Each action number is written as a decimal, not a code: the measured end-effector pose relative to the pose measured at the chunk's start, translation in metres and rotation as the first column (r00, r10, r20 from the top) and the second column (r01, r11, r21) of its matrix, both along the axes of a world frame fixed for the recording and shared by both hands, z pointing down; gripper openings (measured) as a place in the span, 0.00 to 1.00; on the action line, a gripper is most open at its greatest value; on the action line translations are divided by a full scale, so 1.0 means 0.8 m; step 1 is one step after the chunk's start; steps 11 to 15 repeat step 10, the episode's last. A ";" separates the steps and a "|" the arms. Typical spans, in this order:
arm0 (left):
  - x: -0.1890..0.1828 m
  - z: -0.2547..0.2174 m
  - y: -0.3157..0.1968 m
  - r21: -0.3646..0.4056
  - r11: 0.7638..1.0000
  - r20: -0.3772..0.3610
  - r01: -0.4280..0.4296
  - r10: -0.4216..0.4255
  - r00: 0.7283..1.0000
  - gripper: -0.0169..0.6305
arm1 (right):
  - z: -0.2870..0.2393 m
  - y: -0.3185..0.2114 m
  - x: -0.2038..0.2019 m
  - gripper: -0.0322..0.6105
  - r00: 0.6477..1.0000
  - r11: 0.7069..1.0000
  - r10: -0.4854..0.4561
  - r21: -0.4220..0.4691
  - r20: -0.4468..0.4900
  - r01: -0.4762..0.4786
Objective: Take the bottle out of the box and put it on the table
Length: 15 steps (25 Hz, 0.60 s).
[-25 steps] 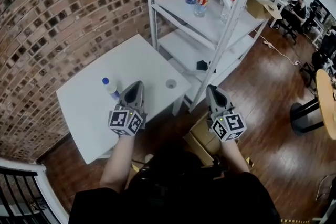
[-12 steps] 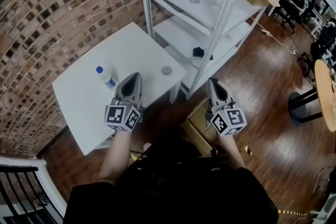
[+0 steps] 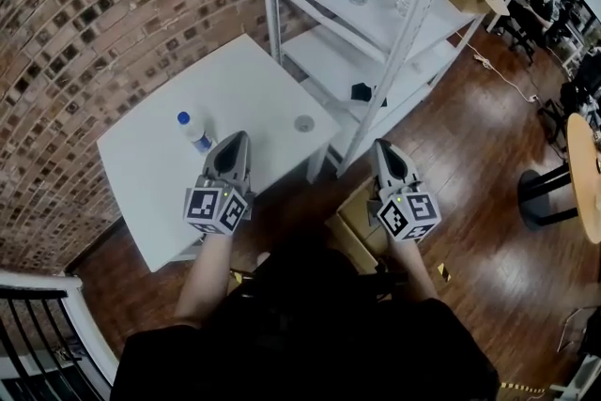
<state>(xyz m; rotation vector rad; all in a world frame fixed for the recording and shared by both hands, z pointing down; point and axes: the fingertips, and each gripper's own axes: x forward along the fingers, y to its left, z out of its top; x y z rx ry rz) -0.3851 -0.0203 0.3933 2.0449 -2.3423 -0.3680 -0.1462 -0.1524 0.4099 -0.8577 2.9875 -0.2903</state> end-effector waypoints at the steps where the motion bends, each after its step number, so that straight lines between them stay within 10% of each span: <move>1: -0.002 0.000 0.000 0.002 1.000 0.000 0.003 -0.003 1.000 0.01 | 0.000 0.000 -0.002 0.05 1.000 1.000 -0.004 0.000 0.001 0.004; 15: -0.011 0.003 0.000 -0.005 1.000 -0.011 0.006 -0.006 1.000 0.01 | 0.001 0.002 -0.016 0.05 1.000 1.000 -0.023 -0.002 -0.014 0.023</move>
